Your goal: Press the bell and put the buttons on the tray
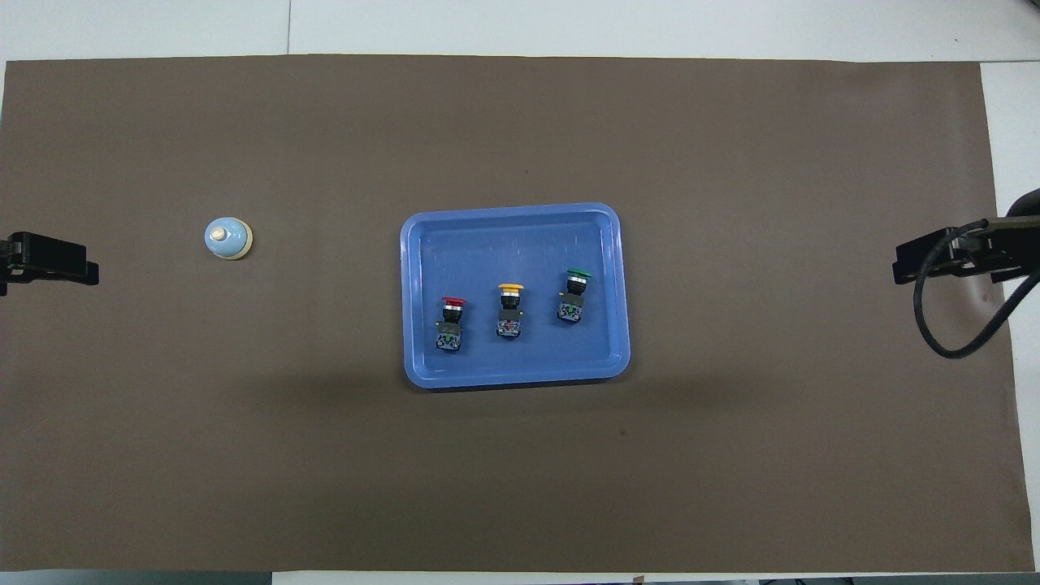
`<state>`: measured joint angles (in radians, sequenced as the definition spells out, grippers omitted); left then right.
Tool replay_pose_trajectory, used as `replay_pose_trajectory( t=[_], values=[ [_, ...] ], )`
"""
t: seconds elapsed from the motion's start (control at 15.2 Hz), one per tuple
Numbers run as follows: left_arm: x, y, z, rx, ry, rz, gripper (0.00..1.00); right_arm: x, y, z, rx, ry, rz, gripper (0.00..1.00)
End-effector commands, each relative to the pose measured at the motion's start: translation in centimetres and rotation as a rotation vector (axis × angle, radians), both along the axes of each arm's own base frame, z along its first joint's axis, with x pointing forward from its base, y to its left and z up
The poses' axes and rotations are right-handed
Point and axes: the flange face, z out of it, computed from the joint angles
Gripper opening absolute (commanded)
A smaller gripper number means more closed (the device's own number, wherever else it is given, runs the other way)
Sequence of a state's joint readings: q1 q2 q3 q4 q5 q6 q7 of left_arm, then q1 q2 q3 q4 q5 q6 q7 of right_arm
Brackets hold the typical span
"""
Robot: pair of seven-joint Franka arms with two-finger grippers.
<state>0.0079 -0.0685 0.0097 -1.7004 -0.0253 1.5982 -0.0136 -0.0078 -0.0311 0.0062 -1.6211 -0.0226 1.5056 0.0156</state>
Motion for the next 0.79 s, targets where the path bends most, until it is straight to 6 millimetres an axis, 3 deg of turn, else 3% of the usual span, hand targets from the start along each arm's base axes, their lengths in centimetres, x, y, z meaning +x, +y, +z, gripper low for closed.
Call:
replay_pose_trajectory(
  t=[0.0,0.72],
  values=[
    [1.31,-0.46,-1.17,-0.001,0.045,-0.007,1.00,-0.33,-0.19,0.24,0.011,-0.014,0.005,1.00],
    [1.02,-0.72,-1.22,-0.001,0.061,-0.020,1.00,-0.32,-0.17,0.18,0.012,-0.014,0.005,1.00]
  ],
)
